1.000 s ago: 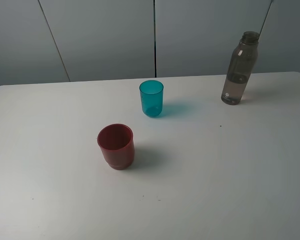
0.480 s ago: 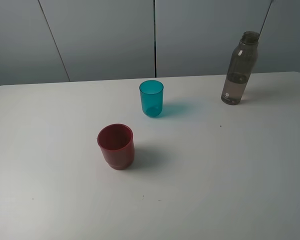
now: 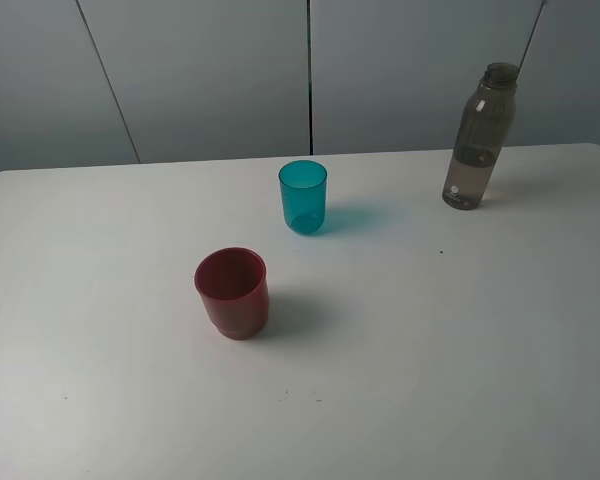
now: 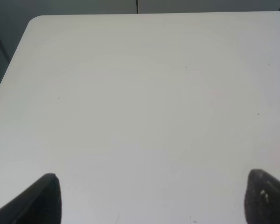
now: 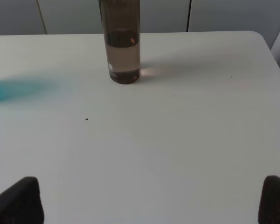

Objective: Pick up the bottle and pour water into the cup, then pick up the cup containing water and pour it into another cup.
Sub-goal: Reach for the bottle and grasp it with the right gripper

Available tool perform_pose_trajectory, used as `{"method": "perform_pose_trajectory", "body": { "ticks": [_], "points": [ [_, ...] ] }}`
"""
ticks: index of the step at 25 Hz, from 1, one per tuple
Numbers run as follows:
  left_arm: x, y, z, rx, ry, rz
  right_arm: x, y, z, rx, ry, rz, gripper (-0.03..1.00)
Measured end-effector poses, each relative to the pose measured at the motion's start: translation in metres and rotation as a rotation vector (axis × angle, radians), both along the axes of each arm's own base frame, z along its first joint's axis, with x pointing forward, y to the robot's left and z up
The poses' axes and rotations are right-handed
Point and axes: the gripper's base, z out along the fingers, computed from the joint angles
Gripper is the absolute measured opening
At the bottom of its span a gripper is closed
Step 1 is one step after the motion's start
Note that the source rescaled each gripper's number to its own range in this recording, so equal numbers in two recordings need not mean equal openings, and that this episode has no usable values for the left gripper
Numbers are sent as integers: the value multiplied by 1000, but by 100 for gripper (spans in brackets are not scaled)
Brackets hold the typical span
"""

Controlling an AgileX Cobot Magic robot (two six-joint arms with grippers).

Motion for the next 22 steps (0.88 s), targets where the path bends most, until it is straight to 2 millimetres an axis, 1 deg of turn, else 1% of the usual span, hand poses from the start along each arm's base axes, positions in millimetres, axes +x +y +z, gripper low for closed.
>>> {"method": "perform_pose_trajectory", "body": {
  "ticks": [22],
  "points": [
    [0,0,0,0,0,0,0,0,0,7,0,-4,100]
  ]
}}
